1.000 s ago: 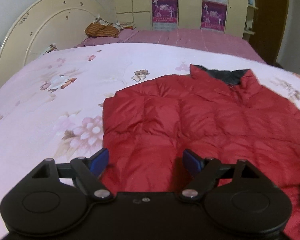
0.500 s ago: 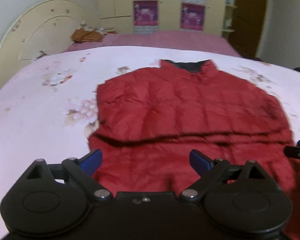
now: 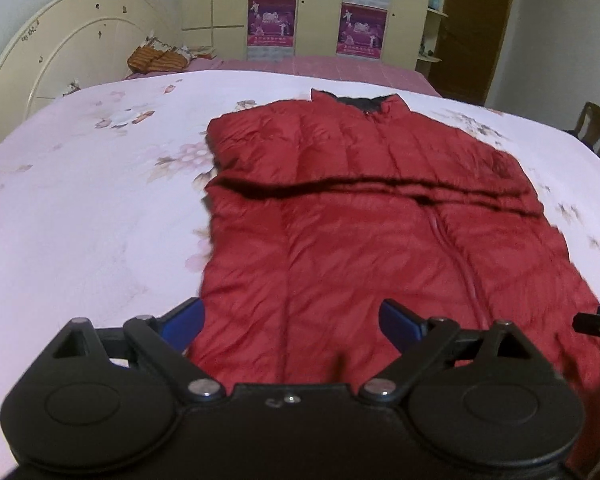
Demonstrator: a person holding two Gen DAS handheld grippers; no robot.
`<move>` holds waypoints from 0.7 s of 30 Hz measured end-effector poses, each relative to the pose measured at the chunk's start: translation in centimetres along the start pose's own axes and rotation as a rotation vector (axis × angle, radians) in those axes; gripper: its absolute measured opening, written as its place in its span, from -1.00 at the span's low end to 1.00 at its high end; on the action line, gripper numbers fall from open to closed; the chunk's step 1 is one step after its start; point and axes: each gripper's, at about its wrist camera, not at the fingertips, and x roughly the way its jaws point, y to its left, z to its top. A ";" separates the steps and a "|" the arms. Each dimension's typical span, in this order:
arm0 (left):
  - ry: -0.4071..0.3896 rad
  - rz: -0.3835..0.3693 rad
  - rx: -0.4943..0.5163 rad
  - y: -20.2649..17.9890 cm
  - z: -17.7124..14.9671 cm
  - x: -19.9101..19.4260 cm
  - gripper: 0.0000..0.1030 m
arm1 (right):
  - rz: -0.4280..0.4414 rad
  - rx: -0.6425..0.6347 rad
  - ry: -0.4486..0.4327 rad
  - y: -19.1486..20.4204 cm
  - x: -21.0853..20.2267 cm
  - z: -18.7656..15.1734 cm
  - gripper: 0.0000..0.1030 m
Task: Fold large clothes
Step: 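Move both tools to the jacket hem and close on it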
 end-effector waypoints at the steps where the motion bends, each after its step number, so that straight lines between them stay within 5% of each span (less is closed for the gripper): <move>1: 0.010 0.002 0.007 0.4 -0.4 -0.3 0.81 | -0.010 0.004 0.004 -0.1 -0.3 -0.7 0.23; 6: 0.054 0.015 -0.004 2.8 -2.6 -1.8 0.81 | -0.054 0.011 0.015 -0.6 -1.7 -3.1 0.33; 8: 0.077 0.020 -0.022 3.7 -3.3 -2.0 0.82 | -0.076 0.016 0.006 -0.9 -2.2 -3.9 0.76; 21: 0.158 -0.012 -0.097 6.7 -7.2 -2.6 0.79 | -0.192 0.074 0.020 -5.0 -2.6 -5.8 0.76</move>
